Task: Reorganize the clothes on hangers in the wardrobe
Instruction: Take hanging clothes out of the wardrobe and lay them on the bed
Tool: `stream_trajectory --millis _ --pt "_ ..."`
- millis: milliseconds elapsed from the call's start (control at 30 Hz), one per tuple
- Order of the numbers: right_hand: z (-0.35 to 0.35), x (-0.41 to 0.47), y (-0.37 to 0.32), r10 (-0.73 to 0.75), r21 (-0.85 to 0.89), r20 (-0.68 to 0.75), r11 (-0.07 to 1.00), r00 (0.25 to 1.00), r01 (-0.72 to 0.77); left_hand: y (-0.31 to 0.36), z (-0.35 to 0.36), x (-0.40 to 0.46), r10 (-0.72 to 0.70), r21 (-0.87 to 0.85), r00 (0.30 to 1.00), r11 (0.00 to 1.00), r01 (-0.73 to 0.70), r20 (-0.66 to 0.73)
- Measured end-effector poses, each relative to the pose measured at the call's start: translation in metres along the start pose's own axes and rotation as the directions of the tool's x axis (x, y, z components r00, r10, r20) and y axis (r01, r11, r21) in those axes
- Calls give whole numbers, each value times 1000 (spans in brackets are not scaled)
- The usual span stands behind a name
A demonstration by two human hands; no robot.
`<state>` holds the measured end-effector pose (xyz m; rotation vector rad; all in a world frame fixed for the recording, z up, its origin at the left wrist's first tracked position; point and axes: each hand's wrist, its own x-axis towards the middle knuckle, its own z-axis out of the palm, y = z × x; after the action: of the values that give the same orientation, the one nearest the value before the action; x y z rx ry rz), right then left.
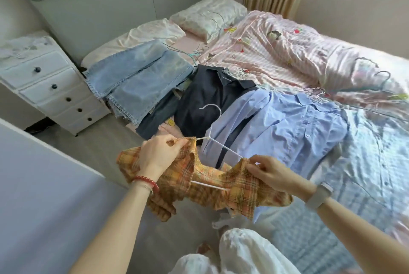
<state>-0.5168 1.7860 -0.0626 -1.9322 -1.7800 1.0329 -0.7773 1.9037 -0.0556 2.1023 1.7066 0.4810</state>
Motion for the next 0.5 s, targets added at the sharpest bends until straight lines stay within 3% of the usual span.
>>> stream_trajectory --millis 67,133,233,300,400,500 --pt "4 -4 3 84 -1 172 996 981 -85 -1 5 9 -14 35 983 999 8 185" --pt "-3 -5 7 141 -13 184 990 973 -141 7 13 18 -20 28 955 1000 12 295" --pt "-33 -7 20 226 9 26 974 974 -227 36 29 34 -21 37 940 999 9 342" --pt "-59 -9 31 264 0 -183 963 947 -268 69 38 47 11 36 953 999 -23 304" --pt "-94 -10 51 242 -74 -590 934 770 -350 130 50 75 107 -71 966 993 -92 234" --pt "-134 0 74 236 0 -820 911 521 -412 199 60 107 263 -82 963 963 -258 65"
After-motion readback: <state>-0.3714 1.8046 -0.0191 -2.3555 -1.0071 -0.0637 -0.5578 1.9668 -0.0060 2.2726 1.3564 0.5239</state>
